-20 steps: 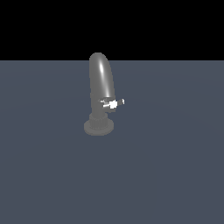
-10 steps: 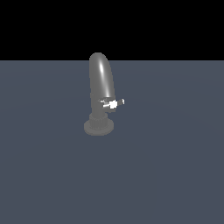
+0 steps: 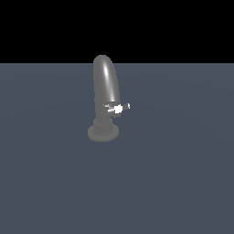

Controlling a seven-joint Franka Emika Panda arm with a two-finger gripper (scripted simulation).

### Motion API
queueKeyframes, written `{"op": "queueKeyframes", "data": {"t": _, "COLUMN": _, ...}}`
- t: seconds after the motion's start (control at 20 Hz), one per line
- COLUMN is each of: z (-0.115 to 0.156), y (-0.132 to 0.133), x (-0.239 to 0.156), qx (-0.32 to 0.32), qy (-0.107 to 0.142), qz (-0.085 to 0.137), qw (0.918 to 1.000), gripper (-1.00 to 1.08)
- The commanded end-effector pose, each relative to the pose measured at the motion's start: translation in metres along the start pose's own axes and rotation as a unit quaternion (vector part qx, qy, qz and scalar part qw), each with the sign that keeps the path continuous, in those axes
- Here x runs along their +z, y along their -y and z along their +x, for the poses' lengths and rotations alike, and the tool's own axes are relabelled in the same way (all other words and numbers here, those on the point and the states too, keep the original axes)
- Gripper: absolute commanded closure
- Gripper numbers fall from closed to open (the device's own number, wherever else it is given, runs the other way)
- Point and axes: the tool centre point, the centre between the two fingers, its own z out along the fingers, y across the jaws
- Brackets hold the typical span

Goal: Turn on the faucet by rotating a designated handle.

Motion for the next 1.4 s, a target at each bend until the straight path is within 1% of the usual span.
{"op": "queueKeyframes", "data": {"t": 0.0, "z": 0.013, "y": 0.004, "x": 0.0, "qx": 0.018, "qy": 0.023, "qz": 0.006, "qw": 0.9996, "gripper": 1.08}}
{"op": "queueKeyframes", "data": {"t": 0.2, "z": 0.035, "y": 0.01, "x": 0.002, "qx": 0.046, "qy": 0.06, "qz": 0.017, "qw": 0.997, "gripper": 1.08}}
{"op": "queueKeyframes", "data": {"t": 0.35, "z": 0.051, "y": 0.013, "x": 0.004, "qx": 0.067, "qy": 0.088, "qz": 0.025, "qw": 0.9935, "gripper": 1.08}}
{"op": "queueKeyframes", "data": {"t": 0.55, "z": 0.073, "y": 0.016, "x": 0.008, "qx": 0.096, "qy": 0.126, "qz": 0.036, "qw": 0.9867, "gripper": 1.08}}
{"op": "queueKeyframes", "data": {"t": 0.7, "z": 0.089, "y": 0.018, "x": 0.013, "qx": 0.118, "qy": 0.155, "qz": 0.044, "qw": 0.9799, "gripper": 1.08}}
{"op": "queueKeyframes", "data": {"t": 0.85, "z": 0.106, "y": 0.02, "x": 0.018, "qx": 0.14, "qy": 0.184, "qz": 0.053, "qw": 0.9715, "gripper": 1.08}}
{"op": "queueKeyframes", "data": {"t": 1.0, "z": 0.123, "y": 0.02, "x": 0.025, "qx": 0.163, "qy": 0.214, "qz": 0.062, "qw": 0.9612, "gripper": 1.08}}
{"op": "queueKeyframes", "data": {"t": 1.35, "z": 0.161, "y": 0.019, "x": 0.043, "qx": 0.214, "qy": 0.282, "qz": 0.082, "qw": 0.9318, "gripper": 1.08}}
